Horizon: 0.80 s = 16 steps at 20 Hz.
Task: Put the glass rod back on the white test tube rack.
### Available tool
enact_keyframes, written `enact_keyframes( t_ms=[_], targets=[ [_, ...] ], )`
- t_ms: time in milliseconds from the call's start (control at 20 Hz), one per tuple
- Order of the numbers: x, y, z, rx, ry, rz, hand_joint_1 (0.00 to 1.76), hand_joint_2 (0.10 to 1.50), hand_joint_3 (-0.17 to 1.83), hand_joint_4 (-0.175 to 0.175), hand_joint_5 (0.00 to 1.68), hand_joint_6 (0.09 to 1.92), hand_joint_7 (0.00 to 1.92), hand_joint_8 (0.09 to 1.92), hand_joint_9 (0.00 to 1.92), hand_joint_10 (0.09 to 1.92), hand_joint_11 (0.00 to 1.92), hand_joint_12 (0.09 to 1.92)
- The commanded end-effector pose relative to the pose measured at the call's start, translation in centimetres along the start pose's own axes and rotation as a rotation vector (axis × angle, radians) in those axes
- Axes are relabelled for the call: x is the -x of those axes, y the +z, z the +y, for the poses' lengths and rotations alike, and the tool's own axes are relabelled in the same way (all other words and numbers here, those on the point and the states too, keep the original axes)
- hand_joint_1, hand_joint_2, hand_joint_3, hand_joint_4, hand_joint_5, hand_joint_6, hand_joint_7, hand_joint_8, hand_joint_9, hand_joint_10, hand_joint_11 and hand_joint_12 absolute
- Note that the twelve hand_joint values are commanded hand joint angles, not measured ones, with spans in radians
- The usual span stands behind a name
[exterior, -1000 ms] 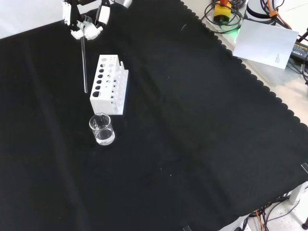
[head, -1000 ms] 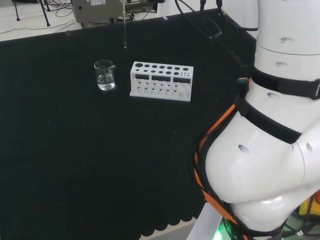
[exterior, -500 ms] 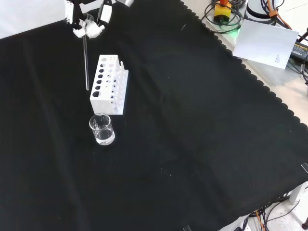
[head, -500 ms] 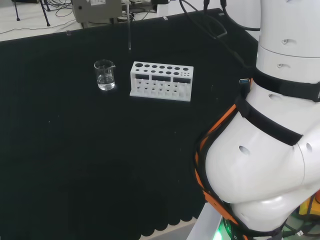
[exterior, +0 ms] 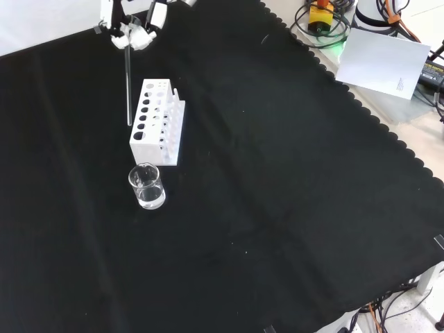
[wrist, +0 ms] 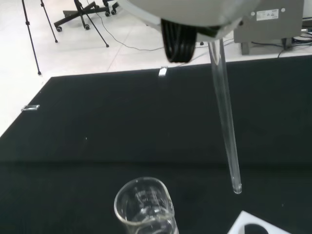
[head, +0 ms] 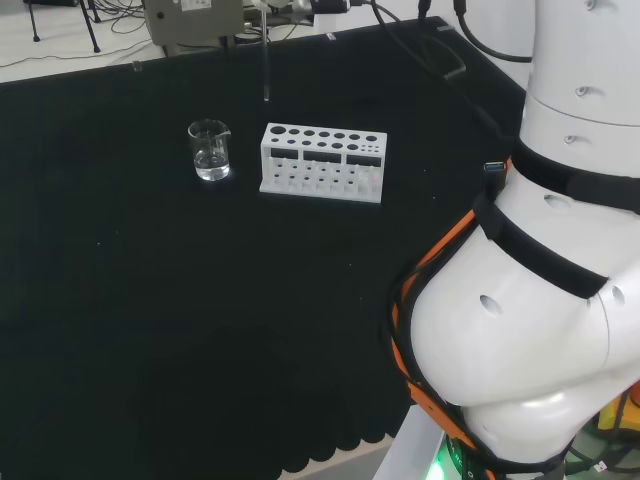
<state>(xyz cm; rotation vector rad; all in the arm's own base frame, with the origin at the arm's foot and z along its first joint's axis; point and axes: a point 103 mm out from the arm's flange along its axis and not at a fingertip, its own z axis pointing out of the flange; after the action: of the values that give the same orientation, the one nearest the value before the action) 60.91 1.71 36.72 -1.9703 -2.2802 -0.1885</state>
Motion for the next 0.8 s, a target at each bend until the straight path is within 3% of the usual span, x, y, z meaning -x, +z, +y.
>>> enact_keyframes(
  t_ms=[50,800],
  targets=[
    [1.1,0.8,-0.6,-0.023,0.026,-0.017,1.31,0.67,0.74,-0.175,1.21,0.52,1.16,1.19,1.69,0.85,1.58,0.78],
    [1.9,2.6,0.7,-0.047,0.034,0.002,1.31,0.67,0.74,-0.175,1.22,0.52,1.16,1.19,1.69,0.85,1.58,0.78]
  ],
)
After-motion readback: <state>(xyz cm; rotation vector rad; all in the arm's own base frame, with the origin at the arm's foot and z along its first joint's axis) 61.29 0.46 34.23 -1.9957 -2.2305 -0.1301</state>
